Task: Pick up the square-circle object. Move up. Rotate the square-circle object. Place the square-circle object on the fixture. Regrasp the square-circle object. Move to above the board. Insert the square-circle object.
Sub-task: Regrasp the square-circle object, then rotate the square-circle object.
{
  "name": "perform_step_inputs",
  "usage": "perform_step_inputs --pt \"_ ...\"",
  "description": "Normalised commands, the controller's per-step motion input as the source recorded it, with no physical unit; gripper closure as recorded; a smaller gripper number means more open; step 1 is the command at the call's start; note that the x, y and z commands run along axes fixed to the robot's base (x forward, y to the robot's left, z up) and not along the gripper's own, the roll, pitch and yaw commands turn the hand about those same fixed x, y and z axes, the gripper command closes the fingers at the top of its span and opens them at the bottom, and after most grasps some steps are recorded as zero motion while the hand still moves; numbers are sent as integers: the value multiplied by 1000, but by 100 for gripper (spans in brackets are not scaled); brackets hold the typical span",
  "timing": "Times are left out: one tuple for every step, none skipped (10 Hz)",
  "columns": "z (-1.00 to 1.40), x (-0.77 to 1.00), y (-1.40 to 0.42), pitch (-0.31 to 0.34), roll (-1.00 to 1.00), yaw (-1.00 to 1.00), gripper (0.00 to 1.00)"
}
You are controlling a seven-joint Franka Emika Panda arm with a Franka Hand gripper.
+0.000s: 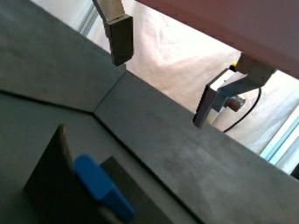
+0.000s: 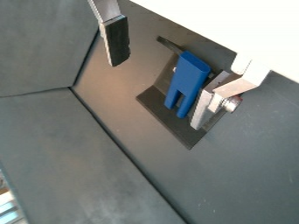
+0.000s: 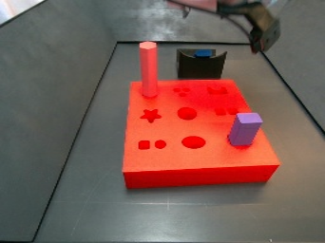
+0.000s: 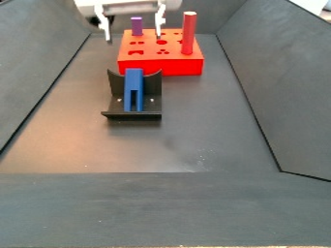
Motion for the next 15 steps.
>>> perform_step_inputs --pt "-1000 77 54 -122 73 22 0" --pt "-1000 89 48 -110 73 -10 0" --pt "-1000 95 44 -90 72 -30 0" --pt "-1000 104 39 -70 75 -43 0" --pt "-892 104 27 -50 73 -50 0" --pt "-691 91 20 -23 69 -48 0" --pt "-542 81 14 -5 69 -41 0" --pt "-354 73 10 3 67 -25 0" --pt "-259 67 8 7 66 -17 0" --pt "-169 12 -8 20 49 -1 0" --pt "-167 12 -8 18 47 5 0" --pt "-500 0 0 0 0 0 100" --pt "1000 -824 118 0 0 0 100" --pt "1000 -817 117 -9 -9 7 100" --pt "1000 -808 107 -53 -63 20 100"
